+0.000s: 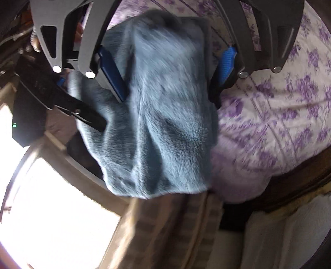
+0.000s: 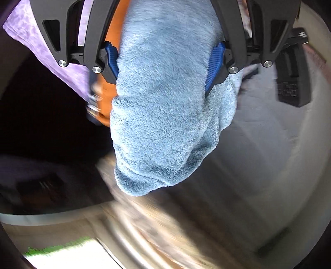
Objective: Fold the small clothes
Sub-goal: 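Carry the bundle with both tools onto the orange and dark clothes stack, then open both tools and pull them back from the stack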
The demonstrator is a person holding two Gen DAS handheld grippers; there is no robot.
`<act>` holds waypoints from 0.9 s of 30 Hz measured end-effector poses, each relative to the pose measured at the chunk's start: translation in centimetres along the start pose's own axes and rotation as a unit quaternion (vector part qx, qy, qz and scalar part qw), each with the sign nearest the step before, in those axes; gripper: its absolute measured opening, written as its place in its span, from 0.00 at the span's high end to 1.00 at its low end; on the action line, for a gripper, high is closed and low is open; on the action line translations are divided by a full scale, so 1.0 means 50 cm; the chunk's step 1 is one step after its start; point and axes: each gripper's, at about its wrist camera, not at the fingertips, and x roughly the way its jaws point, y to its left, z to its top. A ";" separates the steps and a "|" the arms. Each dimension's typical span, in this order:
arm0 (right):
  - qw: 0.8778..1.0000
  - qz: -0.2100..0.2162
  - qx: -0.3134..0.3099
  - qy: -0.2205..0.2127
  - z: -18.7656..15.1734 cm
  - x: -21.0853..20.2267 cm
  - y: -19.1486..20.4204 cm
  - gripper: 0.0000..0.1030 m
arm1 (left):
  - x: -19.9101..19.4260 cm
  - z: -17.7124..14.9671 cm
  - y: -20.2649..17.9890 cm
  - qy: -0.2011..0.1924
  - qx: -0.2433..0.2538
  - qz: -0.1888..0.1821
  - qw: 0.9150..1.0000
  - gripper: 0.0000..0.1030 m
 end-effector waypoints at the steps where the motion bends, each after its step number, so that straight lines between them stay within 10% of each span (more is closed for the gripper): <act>1: 1.000 -0.001 0.008 0.008 0.006 0.024 -0.021 0.24 | 0.039 -0.010 0.015 0.012 -0.010 0.016 1.000 0.11; 16: 1.000 0.007 0.014 -0.011 -0.021 0.036 -0.028 0.16 | 0.008 -0.066 0.010 -0.047 -0.005 0.093 0.995 0.04; 27: 0.982 -0.171 -0.013 -0.078 -0.130 -0.156 0.074 0.13 | -0.157 -0.207 0.022 -0.071 -0.022 0.089 0.993 0.05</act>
